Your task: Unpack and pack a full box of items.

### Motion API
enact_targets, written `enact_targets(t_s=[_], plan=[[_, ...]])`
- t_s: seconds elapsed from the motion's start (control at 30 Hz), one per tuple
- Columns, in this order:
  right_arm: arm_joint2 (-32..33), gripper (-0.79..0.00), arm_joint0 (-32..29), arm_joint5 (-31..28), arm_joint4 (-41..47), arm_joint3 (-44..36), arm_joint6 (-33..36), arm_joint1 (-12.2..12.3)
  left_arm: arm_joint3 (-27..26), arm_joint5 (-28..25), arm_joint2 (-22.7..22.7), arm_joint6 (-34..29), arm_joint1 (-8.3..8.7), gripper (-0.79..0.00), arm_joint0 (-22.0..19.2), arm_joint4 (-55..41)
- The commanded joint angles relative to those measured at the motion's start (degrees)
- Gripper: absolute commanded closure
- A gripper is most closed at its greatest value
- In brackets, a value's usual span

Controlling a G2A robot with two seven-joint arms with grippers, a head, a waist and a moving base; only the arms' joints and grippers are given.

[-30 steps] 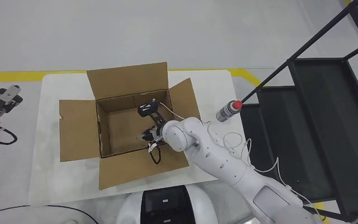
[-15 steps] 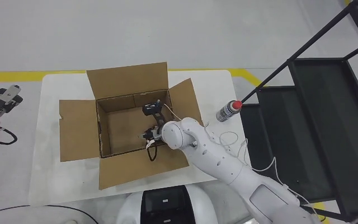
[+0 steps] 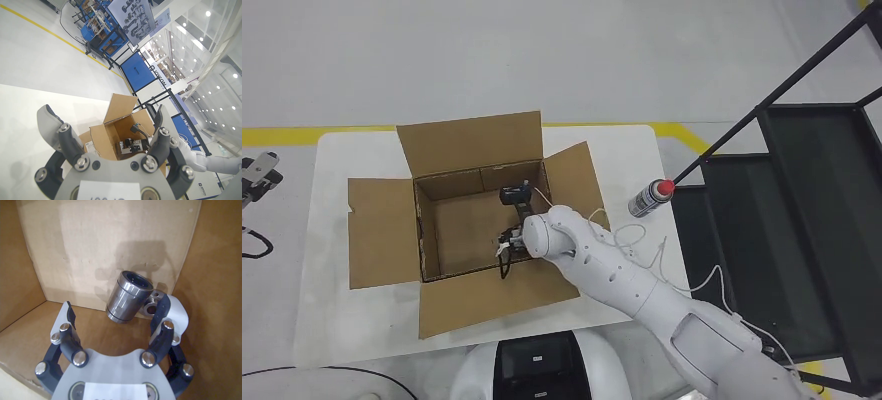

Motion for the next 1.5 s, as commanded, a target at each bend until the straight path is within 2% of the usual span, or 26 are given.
enact_targets(t_s=[0.0, 0.3, 0.53, 0.7, 0.93, 1.27, 1.47], plan=[[-0.4, -0.785, 0.2, 0.3, 0.4, 1.4, -0.7, -0.5, 0.0, 0.0, 0.0, 0.0, 0.0, -0.785, 0.0, 0.0], [-1.0, -0.785, 1.0, 0.8, 2.6, 5.0, -3.7, -2.3, 0.0, 0.0, 0.0, 0.0, 0.0, -0.785, 0.0, 0.0], [0.0, -0.785, 1.2, -3.7, 6.0, 6.5, -5.3, -3.1, 0.0, 0.0, 0.0, 0.0, 0.0, -0.785, 0.0, 0.0], [-0.7, -0.785, 2.2, -4.6, 5.7, 7.9, -6.0, -3.8, 0.0, 0.0, 0.0, 0.0, 0.0, -0.785, 0.0, 0.0], [-4.2, -0.785, 5.4, -2.8, -1.4, 6.0, -1.7, -4.7, 0.0, 0.0, 0.0, 0.0, 0.0, -0.785, 0.0, 0.0], [-4.3, -0.785, 7.5, 0.1, -8.5, -0.8, 4.9, -4.7, 0.0, 0.0, 0.0, 0.0, 0.0, -0.785, 0.0, 0.0], [-4.9, -0.785, 7.0, -0.5, -8.7, 1.9, 5.9, -5.4, 0.0, 0.0, 0.0, 0.0, 0.0, -0.785, 0.0, 0.0]])
